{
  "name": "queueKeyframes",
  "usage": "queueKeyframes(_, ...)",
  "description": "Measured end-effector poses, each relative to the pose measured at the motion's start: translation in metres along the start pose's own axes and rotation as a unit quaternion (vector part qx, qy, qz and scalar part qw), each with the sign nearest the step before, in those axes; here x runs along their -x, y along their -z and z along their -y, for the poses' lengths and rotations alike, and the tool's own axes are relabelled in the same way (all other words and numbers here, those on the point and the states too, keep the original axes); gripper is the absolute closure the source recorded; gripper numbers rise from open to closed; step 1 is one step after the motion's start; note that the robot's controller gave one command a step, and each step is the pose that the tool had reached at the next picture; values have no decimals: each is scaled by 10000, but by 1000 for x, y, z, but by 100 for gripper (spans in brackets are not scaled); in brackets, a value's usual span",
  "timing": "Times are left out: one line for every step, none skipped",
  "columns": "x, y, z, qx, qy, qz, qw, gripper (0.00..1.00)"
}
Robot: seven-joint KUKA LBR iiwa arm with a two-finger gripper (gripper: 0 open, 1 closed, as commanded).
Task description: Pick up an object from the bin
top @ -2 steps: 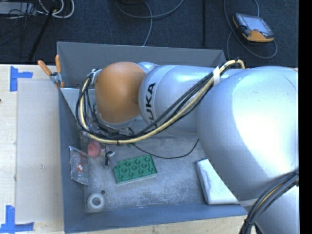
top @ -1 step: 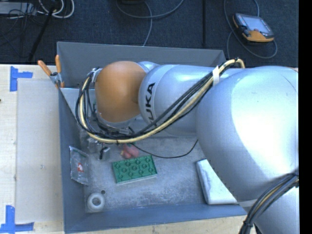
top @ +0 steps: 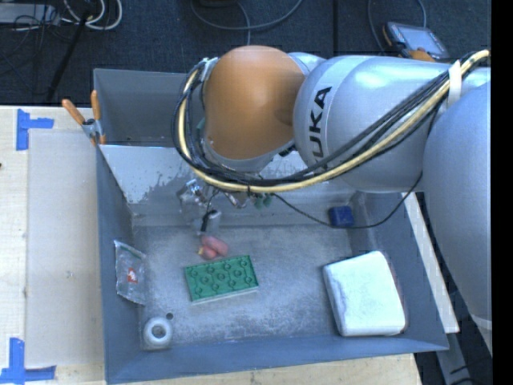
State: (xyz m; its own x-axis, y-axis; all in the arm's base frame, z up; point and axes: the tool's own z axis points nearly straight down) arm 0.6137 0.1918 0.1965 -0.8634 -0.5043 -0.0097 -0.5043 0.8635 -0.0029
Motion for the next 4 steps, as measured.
queueKeyframes(-1, -5, -1, 17, 2, -36, 10000, 0)
queueKeyframes(-65, -97, 36, 18, -676, -83, 9977, 0)
queueKeyframes(-80, -128, 24, 19, -830, -64, 9965, 0)
queueKeyframes(-78, -124, 25, 13, -843, -44, 9964, 100)
